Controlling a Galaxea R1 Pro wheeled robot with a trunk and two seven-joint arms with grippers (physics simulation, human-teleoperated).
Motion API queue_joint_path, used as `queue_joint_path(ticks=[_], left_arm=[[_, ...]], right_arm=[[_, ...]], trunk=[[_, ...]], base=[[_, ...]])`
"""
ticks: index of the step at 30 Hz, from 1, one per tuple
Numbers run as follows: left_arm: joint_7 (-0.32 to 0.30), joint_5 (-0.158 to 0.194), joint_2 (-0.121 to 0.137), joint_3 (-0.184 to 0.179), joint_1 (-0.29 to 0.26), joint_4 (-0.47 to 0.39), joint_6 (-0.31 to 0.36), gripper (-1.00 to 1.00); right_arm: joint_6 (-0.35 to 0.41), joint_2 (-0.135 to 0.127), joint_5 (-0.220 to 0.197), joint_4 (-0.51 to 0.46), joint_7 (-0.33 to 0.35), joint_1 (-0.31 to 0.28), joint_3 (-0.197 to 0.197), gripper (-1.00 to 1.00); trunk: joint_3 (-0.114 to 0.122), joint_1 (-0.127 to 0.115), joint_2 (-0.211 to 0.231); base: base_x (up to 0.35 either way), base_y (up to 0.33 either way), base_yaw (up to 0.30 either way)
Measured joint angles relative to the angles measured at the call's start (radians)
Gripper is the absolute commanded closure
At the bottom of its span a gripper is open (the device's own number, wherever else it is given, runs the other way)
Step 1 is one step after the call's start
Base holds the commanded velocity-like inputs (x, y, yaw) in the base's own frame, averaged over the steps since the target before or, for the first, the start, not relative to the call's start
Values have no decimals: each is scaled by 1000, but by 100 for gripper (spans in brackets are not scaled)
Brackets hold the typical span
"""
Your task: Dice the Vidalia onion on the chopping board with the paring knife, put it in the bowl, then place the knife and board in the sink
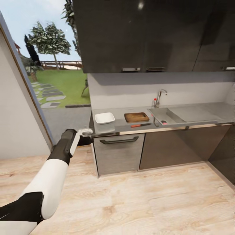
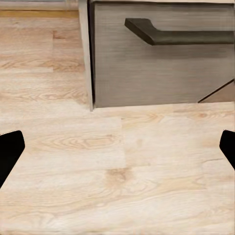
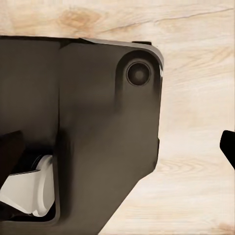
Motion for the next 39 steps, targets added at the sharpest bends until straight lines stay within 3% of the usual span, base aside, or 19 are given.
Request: queue_joint_path(ticks=[7,10,11,13,14,15,17,19,23,28,39], left_arm=[[-5,0,0,-2,0,112,-105,-100],[-7,0,0,-10,0,231,-222,-100],[-6,1,-1,-37,0,358,-363,-100],[-6,0,-1,-57,0,485,-483,-100],[-6,0,-1,-72,-1,611,-710,-100],[-6,0,-1,-75,2,763,-815,-100],[-7,1,-1,-78,1,829,-942,-100],[-8,1,1,-79,5,860,-1027,-100],[-10,2,4,-80,42,887,-1113,-100],[-10,3,6,-80,136,897,-1253,-100],[-9,3,8,-80,297,900,-1429,-100]], right_arm=[[0,0,0,0,0,0,0,-100],[0,0,0,0,0,0,0,-100],[0,0,0,0,0,0,0,-100],[0,0,0,0,0,0,0,-100],[0,0,0,0,0,0,0,-100],[0,0,0,0,0,0,0,-100],[0,0,0,0,0,0,0,-100],[0,0,0,0,0,0,0,-100],[0,0,0,0,1,0,0,-100],[-2,8,-3,0,2,0,-1,-100],[-10,5,0,-1,1,0,-1,-100]], trunk=[[0,0,0],[0,-1,0],[0,-1,-1],[0,-1,0],[0,-1,0],[0,-1,0],[0,-1,0],[0,-1,0],[0,-1,0],[0,-1,0],[0,-1,0]], base=[[-230,0,0],[-37,0,0],[-10,0,0],[-4,0,0],[-1,0,0],[-1,0,0],[0,0,0],[0,0,0],[0,0,0],[0,0,0],[0,0,0]])
